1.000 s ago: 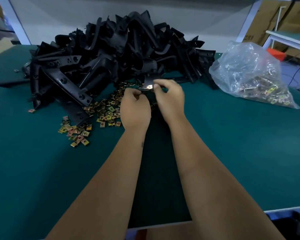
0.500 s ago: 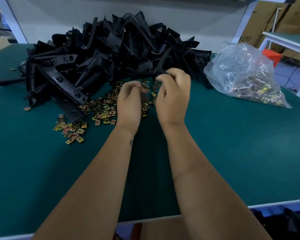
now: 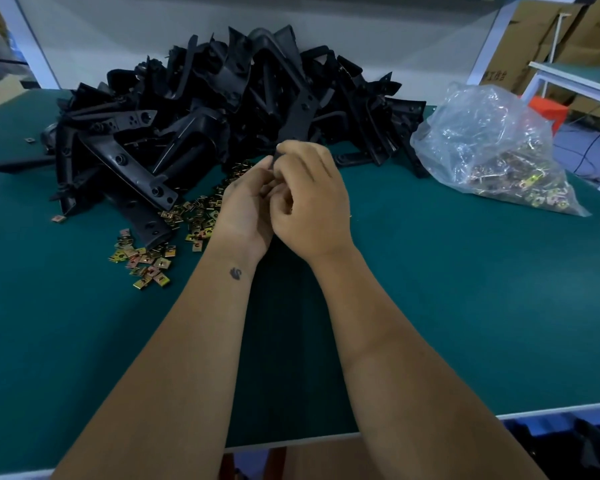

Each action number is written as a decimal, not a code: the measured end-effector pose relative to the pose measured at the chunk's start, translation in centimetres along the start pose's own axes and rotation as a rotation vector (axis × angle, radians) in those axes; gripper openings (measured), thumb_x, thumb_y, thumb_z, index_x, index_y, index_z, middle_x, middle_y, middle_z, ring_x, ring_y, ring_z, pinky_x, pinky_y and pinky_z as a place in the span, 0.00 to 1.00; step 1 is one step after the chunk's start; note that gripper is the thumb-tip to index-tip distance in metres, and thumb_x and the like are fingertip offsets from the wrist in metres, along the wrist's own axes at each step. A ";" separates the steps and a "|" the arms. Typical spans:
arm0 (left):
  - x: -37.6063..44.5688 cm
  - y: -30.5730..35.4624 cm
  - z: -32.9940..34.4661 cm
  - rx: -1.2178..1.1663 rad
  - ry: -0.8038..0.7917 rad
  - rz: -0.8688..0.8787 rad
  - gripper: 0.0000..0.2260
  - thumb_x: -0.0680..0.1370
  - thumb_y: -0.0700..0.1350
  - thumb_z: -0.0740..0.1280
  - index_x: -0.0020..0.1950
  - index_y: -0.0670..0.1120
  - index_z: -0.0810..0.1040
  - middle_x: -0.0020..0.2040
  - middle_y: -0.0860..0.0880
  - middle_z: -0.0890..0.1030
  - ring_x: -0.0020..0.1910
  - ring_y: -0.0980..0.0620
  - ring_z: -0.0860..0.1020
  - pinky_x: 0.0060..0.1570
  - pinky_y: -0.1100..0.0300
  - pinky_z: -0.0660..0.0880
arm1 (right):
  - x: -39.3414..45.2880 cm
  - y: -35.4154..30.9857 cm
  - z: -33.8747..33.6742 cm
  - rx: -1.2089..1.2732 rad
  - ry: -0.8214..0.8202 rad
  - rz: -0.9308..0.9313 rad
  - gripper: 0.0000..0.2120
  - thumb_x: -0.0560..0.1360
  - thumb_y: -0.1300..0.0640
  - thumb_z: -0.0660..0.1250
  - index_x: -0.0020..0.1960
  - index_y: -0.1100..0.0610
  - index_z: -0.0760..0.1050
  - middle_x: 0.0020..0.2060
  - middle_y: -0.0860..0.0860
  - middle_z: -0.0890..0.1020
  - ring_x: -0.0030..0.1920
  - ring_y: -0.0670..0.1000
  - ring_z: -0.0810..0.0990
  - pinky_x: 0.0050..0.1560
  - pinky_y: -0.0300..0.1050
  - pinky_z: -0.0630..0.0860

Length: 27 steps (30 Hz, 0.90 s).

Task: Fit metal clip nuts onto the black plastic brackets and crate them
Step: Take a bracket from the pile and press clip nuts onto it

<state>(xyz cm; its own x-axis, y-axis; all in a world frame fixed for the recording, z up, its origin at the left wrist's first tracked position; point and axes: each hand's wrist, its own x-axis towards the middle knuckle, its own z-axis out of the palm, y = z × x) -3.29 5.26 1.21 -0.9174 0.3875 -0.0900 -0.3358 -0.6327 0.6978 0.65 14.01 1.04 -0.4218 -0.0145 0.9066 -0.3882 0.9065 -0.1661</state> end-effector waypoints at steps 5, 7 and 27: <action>0.1 -0.5 0.3 0.048 -0.067 0.060 0.11 0.81 0.36 0.60 0.47 0.43 0.81 0.33 0.50 0.73 0.32 0.56 0.72 0.40 0.62 0.77 | 0.0 0.3 -0.6 0.090 0.188 0.379 0.19 0.65 0.64 0.70 0.56 0.65 0.73 0.57 0.58 0.74 0.57 0.56 0.70 0.59 0.45 0.66; 0.1 -0.9 0.4 0.068 -0.062 0.049 0.15 0.80 0.35 0.60 0.38 0.46 0.81 0.29 0.52 0.75 0.28 0.58 0.73 0.36 0.64 0.78 | -0.1 0.6 -0.7 0.160 0.211 0.504 0.20 0.69 0.60 0.69 0.59 0.63 0.72 0.59 0.55 0.71 0.58 0.53 0.69 0.59 0.41 0.66; 1.1 1.7 -2.0 -0.148 0.252 0.128 0.05 0.86 0.40 0.54 0.52 0.43 0.68 0.53 0.39 0.78 0.36 0.47 0.84 0.38 0.56 0.81 | -0.5 1.7 0.5 0.000 -0.346 0.653 0.14 0.77 0.58 0.61 0.59 0.53 0.79 0.55 0.48 0.78 0.59 0.50 0.73 0.55 0.47 0.72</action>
<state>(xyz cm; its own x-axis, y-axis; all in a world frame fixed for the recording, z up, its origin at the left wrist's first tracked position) -5.31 3.29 0.83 -0.9720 0.1319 -0.1944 -0.2248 -0.7631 0.6059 -0.16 15.32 0.14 -0.8011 0.3957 0.4491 0.0299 0.7758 -0.6302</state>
